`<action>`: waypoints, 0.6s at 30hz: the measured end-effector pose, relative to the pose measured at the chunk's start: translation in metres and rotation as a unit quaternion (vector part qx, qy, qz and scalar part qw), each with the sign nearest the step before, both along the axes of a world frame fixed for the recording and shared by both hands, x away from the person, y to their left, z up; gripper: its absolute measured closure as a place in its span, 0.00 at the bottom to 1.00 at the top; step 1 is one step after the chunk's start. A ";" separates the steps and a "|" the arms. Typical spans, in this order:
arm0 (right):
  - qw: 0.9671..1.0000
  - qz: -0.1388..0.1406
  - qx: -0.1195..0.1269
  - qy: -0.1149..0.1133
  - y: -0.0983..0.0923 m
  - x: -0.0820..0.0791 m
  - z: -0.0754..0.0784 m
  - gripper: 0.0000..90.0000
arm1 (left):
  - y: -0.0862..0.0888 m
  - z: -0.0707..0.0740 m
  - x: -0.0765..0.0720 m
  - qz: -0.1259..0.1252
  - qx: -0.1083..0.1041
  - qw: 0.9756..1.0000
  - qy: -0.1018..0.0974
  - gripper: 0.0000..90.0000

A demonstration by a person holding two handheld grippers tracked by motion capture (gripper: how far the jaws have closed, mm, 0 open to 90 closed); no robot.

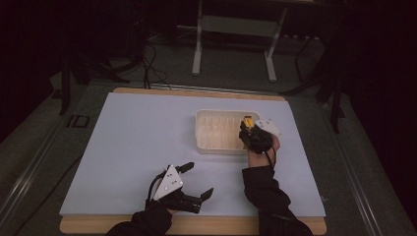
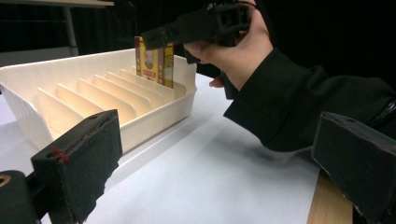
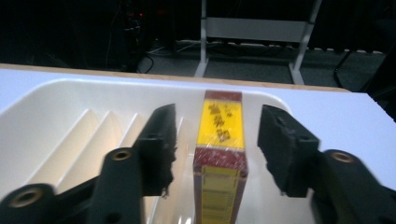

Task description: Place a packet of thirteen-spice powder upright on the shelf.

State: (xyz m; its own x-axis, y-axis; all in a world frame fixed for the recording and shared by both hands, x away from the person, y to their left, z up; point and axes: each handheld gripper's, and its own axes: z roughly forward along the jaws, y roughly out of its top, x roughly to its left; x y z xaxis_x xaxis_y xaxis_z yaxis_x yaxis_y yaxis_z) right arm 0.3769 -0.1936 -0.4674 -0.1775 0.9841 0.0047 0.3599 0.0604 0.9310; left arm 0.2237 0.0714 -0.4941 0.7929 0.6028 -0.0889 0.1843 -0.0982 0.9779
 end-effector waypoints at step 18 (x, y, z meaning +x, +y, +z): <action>0.995 0.099 0.008 -0.004 -0.026 -0.015 0.034 0.14 | 0.000 0.000 0.000 -0.001 0.005 1.000 0.000 0.03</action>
State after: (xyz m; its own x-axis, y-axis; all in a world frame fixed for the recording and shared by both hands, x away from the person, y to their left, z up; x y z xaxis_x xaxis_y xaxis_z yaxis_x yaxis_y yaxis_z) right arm 0.3617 -0.2193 -0.4336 -0.3675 0.9299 0.0180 0.3357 0.1146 0.9350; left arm 0.2235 0.0715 -0.4942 0.7939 0.6023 -0.0827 0.1845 -0.1091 0.9768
